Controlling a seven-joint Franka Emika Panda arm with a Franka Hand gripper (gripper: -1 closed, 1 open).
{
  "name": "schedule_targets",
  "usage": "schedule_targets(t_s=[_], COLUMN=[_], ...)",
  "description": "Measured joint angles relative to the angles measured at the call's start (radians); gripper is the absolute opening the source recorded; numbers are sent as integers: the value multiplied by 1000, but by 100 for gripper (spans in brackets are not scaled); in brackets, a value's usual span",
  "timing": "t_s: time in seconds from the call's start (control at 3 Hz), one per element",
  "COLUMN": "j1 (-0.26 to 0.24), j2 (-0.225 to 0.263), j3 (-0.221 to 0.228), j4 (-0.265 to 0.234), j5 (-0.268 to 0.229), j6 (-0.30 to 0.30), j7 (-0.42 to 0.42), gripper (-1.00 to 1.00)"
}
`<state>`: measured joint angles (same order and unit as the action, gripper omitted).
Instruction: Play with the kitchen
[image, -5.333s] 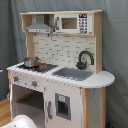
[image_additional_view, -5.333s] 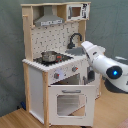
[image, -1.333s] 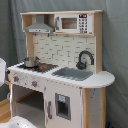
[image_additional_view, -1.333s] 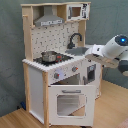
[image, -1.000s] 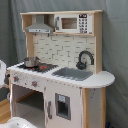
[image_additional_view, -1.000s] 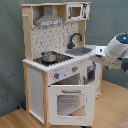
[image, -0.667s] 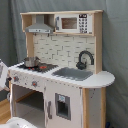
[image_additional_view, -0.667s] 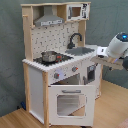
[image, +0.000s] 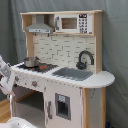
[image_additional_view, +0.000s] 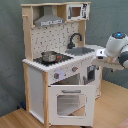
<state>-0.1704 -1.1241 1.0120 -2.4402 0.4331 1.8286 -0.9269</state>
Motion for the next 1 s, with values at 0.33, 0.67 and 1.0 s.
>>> schedule_targets(t_s=[0.33, 0.67, 1.0], j1=[-30, -64, -97], j2=[72, 151, 224], j3=[7, 27, 51], j4=[-8, -8, -7], j5=[29, 33, 33], j6=[14, 69, 130], j7=[-59, -95, -124], gripper=[100, 100, 100])
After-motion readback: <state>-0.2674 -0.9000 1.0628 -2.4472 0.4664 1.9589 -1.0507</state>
